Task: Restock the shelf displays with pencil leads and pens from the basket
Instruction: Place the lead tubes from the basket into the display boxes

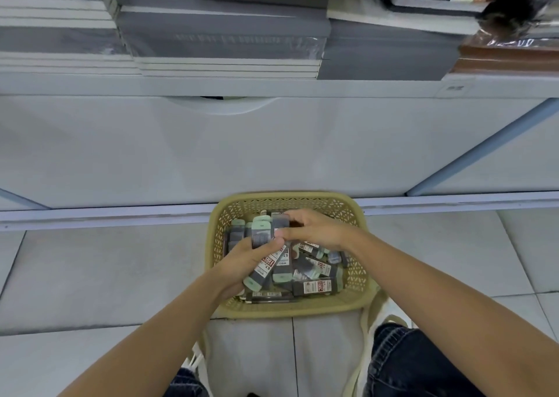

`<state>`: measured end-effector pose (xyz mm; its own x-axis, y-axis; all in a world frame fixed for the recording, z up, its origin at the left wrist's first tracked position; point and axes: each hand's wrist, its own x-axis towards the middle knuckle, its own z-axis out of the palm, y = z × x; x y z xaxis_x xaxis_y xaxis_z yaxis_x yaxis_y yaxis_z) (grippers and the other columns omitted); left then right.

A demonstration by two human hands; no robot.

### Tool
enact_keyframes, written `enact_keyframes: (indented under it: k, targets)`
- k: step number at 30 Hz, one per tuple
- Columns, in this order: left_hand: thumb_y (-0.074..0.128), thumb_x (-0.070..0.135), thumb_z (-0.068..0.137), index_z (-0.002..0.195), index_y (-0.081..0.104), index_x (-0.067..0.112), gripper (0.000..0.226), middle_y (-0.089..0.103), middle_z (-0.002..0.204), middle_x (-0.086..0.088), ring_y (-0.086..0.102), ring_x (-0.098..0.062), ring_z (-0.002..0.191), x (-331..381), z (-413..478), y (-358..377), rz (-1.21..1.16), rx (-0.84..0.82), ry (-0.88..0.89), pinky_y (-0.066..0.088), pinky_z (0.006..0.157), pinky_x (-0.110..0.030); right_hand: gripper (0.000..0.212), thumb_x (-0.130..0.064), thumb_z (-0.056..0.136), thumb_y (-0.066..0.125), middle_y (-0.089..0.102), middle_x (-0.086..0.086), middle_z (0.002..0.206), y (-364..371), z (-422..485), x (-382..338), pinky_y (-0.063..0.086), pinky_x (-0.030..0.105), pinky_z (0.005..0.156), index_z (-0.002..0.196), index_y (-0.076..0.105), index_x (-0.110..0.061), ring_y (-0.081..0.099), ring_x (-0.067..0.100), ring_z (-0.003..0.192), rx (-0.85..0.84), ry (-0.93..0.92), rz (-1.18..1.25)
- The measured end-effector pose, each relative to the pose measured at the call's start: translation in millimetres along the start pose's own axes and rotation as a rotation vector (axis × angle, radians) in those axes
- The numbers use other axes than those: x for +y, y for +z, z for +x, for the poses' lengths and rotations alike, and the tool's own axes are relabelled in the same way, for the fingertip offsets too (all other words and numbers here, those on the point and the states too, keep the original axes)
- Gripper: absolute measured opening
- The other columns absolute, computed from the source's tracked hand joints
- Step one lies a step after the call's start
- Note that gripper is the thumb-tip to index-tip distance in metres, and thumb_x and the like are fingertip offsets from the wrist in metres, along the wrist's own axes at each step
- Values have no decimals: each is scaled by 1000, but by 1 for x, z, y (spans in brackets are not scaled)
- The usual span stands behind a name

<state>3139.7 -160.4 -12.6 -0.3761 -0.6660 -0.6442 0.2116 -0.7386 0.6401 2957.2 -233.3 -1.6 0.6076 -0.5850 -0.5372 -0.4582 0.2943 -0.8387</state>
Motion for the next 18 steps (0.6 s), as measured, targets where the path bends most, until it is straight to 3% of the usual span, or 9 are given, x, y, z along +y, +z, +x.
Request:
enact_keyframes:
  k: [2,4,5,7,9,11,14,16,18]
  targets:
    - [75,32,80,114,66,6,44,72,108,-19,72,-29,91,0,1,-1,-10,16,26,58,68,-32,36,-30,88,69,67,8,115,-4,4,0,55,24,85,119,64,-13,65,15,97,76,-11,-14]
    - [70,31,84,112,67,6,37,72,107,-20,72,-29,89,1,3,-2,-63,37,-8,59,67,-37,30,-23,86,72,70,1,106,-8,7,1,54,15,65,115,67,-20,67,6,83,123,-11,52]
    - [67,31,87,112,67,5,35,71,108,-21,71,-30,88,2,4,-2,-108,47,-39,60,70,-40,27,-20,86,72,71,-2,105,-9,8,1,51,14,63,112,67,-25,67,3,81,131,-14,81]
    - [58,28,93,114,67,4,33,69,111,-23,69,-32,90,3,6,-1,-178,64,-81,57,80,-43,26,-17,87,71,71,-4,107,-11,9,3,51,16,71,110,68,-28,67,4,90,151,-26,86]
    - [55,25,94,114,65,5,30,71,107,-21,70,-29,84,3,7,-1,-179,84,-70,58,76,-40,27,-18,88,70,71,-7,110,-13,9,4,51,19,81,112,68,-30,66,4,98,185,-49,67]
    - [59,24,93,117,62,8,30,71,106,-19,71,-27,82,4,8,-1,-169,97,-33,59,70,-38,25,-17,89,69,71,-9,107,-16,8,6,52,21,81,109,68,-32,66,3,96,215,-65,97]
    - [71,27,83,121,61,10,43,71,110,-19,71,-28,86,6,7,-2,-152,102,-19,59,70,-38,28,-15,89,68,70,-7,111,-18,8,7,54,28,88,115,66,-25,66,8,101,243,-78,145]
    - [77,30,77,117,64,10,46,73,102,-16,71,-24,79,7,6,-3,-124,105,-20,59,65,-36,35,-23,89,68,67,-12,117,-17,7,6,50,23,94,124,62,-25,62,3,107,227,-84,97]
    - [76,30,77,111,66,11,41,74,92,-13,72,-21,72,8,6,-3,-131,97,-7,57,58,-31,35,-26,89,68,67,-15,115,-14,8,6,49,15,90,124,63,-27,62,-2,104,185,-98,25]
